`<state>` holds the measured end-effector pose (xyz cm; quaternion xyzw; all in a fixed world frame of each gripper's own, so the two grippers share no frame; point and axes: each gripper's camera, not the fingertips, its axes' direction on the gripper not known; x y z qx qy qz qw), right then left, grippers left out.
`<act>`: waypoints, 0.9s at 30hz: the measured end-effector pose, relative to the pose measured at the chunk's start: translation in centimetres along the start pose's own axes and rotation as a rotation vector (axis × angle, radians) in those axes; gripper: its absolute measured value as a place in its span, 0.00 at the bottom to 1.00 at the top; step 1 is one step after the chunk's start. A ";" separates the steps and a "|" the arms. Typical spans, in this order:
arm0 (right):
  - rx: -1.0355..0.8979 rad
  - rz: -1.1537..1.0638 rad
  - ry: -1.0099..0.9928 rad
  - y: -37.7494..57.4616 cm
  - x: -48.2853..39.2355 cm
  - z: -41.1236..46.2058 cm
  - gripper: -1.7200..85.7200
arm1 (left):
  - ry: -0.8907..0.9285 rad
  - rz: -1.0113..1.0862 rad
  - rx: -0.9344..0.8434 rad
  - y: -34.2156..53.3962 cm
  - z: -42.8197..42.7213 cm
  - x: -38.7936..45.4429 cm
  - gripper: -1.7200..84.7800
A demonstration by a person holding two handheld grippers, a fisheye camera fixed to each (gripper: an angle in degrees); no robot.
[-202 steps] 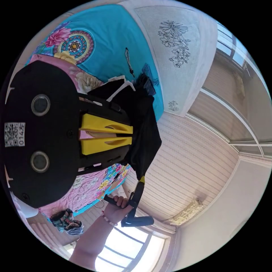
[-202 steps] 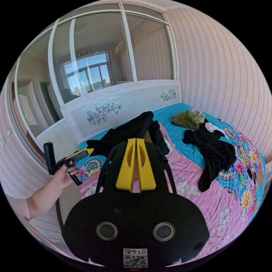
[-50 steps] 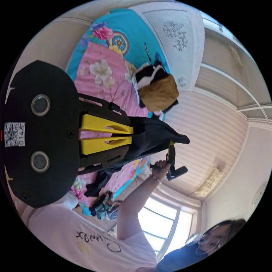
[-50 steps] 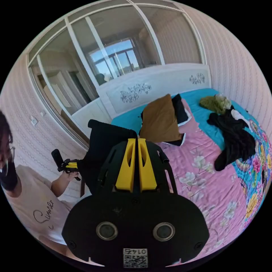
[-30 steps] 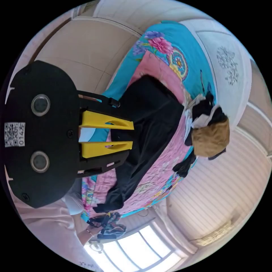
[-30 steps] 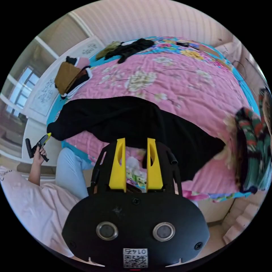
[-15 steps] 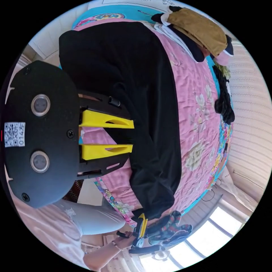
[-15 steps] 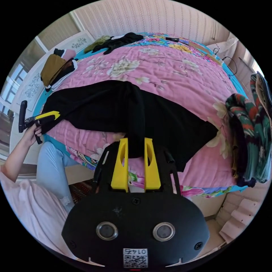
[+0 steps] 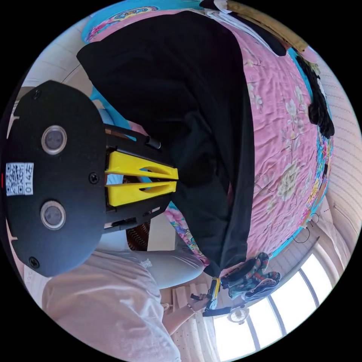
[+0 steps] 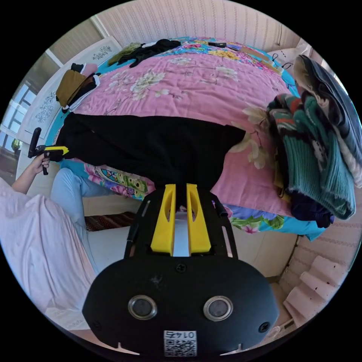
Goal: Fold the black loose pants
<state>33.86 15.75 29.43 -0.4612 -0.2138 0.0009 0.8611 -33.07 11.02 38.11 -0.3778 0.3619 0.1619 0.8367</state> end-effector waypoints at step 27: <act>0.213 0.307 -0.136 3.2 10.8 -1.7 0.02 | -0.266 0.172 -0.027 -22.2 6.6 4.1 0.01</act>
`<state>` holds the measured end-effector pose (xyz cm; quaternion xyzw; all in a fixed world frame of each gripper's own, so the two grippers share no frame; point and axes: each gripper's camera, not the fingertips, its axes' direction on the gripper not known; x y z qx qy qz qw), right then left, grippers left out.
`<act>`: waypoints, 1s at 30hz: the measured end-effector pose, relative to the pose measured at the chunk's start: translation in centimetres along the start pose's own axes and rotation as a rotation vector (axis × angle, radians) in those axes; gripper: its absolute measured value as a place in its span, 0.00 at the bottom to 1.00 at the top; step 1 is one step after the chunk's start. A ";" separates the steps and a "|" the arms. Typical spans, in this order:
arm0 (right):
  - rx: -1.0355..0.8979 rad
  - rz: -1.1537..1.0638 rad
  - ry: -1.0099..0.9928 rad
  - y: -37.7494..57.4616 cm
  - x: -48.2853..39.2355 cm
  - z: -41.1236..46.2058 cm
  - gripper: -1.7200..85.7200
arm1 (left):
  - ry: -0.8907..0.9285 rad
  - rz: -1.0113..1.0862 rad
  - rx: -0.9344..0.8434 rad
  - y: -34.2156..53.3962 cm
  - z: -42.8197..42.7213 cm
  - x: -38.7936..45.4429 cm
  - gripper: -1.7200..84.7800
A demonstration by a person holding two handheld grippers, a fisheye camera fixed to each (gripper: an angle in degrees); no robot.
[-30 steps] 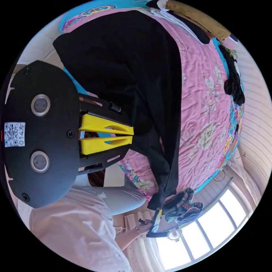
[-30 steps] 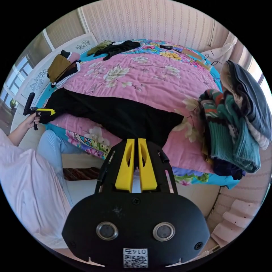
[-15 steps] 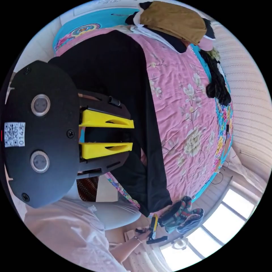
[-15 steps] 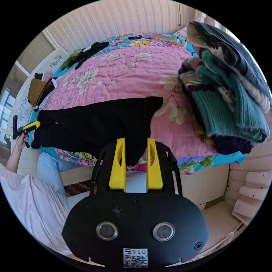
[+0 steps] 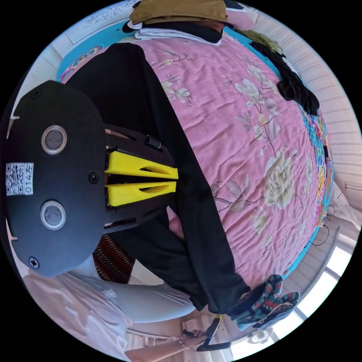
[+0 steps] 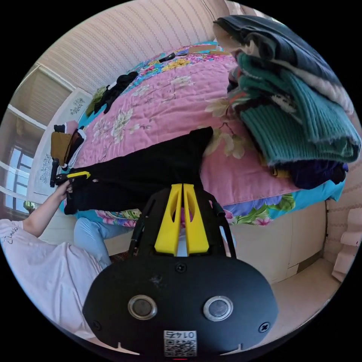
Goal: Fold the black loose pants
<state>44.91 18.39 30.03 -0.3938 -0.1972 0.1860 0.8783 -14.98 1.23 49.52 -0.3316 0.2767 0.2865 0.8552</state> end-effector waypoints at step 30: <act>0.058 0.058 0.288 -13.2 5.1 8.8 0.13 | 0.072 -0.181 0.030 -16.6 8.9 -6.8 0.09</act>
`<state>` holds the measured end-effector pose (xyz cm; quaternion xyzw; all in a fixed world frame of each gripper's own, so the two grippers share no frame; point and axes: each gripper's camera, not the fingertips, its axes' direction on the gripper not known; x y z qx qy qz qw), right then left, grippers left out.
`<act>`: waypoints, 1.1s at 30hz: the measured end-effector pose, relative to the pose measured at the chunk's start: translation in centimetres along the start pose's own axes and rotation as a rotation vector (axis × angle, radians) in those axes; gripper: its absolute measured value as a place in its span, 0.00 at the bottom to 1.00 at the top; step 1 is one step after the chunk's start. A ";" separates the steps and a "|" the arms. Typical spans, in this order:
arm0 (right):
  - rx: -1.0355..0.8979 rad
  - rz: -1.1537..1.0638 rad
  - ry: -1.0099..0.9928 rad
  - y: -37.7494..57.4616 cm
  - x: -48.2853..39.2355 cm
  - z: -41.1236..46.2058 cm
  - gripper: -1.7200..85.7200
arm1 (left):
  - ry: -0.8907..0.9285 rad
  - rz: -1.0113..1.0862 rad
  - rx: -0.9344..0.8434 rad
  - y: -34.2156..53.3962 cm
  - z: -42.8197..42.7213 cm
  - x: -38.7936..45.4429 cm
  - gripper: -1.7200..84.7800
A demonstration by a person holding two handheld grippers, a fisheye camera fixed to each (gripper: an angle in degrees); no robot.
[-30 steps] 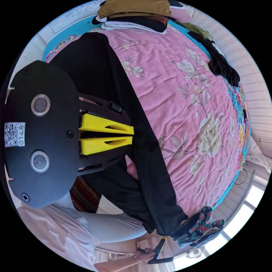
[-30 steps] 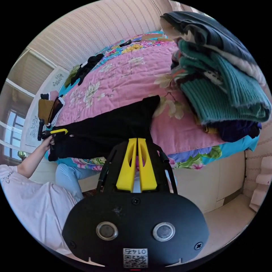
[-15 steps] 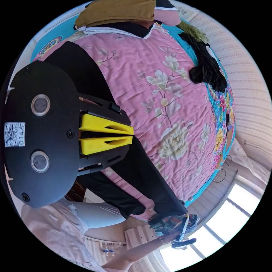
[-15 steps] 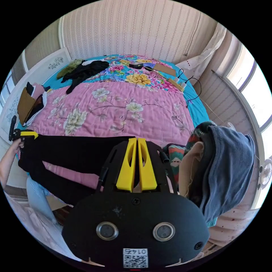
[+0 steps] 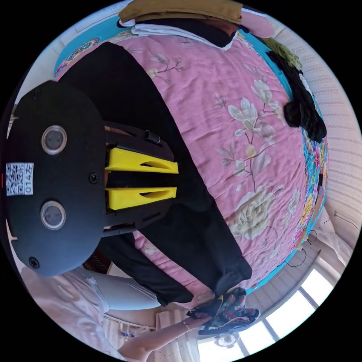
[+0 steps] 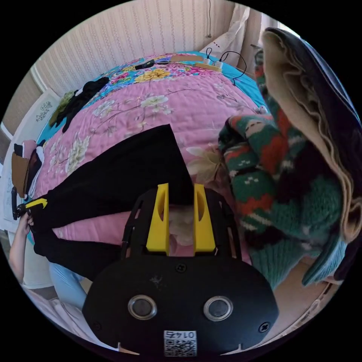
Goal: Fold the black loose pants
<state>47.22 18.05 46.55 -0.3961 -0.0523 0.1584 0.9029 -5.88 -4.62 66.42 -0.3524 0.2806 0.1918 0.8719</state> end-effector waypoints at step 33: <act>0.262 -0.027 -0.279 2.9 9.3 8.9 0.11 | -0.035 0.698 -0.041 -35.5 24.9 40.0 0.08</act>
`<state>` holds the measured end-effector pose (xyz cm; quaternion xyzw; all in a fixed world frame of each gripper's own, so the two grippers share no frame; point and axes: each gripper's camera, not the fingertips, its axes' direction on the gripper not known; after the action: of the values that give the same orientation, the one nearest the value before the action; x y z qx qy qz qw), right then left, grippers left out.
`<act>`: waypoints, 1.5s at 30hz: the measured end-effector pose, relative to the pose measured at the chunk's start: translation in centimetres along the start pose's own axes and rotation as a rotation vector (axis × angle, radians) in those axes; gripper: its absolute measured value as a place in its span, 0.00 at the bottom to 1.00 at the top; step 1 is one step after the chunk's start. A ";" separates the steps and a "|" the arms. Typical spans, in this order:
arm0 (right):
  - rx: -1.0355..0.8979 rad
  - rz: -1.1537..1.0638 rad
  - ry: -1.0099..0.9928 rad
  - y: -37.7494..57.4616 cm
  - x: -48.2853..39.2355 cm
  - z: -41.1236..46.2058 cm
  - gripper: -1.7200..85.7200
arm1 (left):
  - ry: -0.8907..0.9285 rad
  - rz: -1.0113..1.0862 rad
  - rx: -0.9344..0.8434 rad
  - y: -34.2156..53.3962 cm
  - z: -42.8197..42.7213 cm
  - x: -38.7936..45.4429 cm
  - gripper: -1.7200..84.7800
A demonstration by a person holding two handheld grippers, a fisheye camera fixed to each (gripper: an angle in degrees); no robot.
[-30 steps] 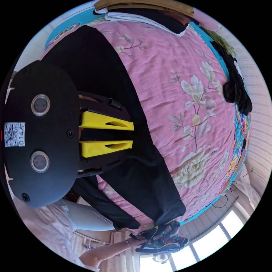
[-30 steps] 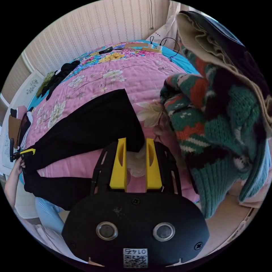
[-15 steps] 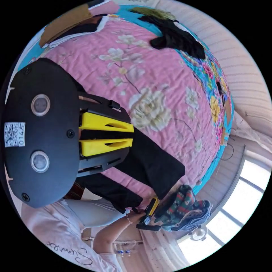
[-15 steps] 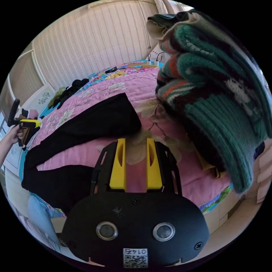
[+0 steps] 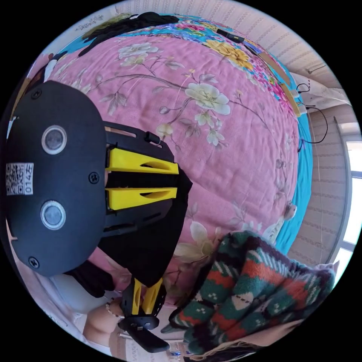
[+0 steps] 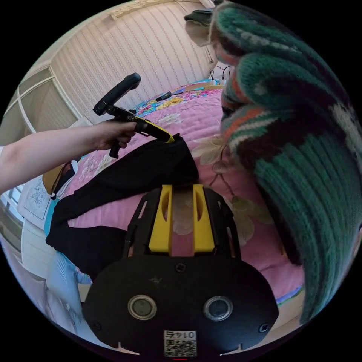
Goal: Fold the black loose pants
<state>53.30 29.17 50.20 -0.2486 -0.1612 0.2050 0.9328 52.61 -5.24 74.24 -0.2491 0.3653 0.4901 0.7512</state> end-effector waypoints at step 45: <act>-0.097 0.041 0.012 -8.0 -0.1 2.4 0.14 | 0.031 -0.144 0.011 -7.5 9.1 -7.7 0.01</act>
<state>54.63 23.71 56.44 -0.2979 -0.1602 0.2146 0.9162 60.30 -5.79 86.04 -0.2783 0.3606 0.4291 0.7800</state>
